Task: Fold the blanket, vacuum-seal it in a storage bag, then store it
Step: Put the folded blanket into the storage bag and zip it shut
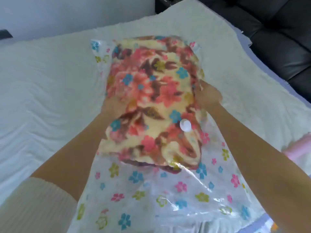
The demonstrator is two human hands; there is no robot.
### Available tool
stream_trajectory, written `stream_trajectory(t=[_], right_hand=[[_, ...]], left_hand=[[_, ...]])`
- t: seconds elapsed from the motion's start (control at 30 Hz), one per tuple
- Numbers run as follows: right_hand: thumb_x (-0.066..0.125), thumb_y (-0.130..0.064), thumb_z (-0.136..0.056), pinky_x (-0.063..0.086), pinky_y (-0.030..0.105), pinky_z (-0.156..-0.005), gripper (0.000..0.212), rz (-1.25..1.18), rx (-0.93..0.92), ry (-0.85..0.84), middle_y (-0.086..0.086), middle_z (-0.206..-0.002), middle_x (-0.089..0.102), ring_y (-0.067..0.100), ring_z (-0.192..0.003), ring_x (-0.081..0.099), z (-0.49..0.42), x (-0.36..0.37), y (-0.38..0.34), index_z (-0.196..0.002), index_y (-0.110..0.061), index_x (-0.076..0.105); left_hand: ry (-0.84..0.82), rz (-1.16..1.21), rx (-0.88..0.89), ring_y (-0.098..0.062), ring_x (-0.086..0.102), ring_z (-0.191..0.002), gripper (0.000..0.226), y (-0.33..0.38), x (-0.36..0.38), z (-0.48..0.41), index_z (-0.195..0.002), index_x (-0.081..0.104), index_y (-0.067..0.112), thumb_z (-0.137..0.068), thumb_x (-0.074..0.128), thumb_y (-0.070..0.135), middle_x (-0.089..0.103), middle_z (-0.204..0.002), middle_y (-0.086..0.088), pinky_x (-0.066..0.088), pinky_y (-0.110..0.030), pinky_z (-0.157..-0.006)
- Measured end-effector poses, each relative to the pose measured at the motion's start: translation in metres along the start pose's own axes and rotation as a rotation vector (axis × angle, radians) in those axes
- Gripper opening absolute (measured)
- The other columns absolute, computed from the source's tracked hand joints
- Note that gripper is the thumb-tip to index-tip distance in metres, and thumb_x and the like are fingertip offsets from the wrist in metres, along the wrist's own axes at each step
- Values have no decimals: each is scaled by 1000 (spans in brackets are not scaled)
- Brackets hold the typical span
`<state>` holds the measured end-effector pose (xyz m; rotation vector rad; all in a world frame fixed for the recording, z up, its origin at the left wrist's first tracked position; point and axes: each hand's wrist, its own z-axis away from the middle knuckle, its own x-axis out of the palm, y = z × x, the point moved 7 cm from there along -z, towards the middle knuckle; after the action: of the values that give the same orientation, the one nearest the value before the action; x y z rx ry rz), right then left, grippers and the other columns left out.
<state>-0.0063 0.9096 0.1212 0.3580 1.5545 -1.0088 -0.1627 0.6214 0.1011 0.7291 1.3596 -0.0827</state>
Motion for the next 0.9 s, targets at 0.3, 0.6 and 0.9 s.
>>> stream_trajectory(t=[0.3, 0.6, 0.9], right_hand=[[28, -51, -95, 5, 67, -108, 60, 264, -134, -239, -4, -157, 17, 24, -143, 17, 91, 87, 6, -150, -34, 12], [51, -27, -87, 41, 24, -61, 25, -314, -202, 113, -2, -68, 67, 22, -60, 60, 305, 79, 0, -76, -13, 68], [64, -34, -88, 58, 36, -68, 30, -1120, 987, -866, 11, -95, 68, 27, -82, 67, 461, 274, 11, -97, -6, 63]], left_hand=[[-319, -218, 77, -31, 16, -143, 65, -51, 58, 75, -144, 31, 28, -86, 33, 56, 20, -156, -4, 16, -62, -111], [-73, 93, -654, -35, 51, -120, 47, -211, 79, 272, -136, 45, 8, -96, 45, 33, 50, -136, -18, 35, -41, -102], [-183, 1014, -1105, -24, 62, -82, 31, -253, 133, 376, -90, 64, 10, -92, 54, 40, 66, -87, -7, 55, -40, -76]])
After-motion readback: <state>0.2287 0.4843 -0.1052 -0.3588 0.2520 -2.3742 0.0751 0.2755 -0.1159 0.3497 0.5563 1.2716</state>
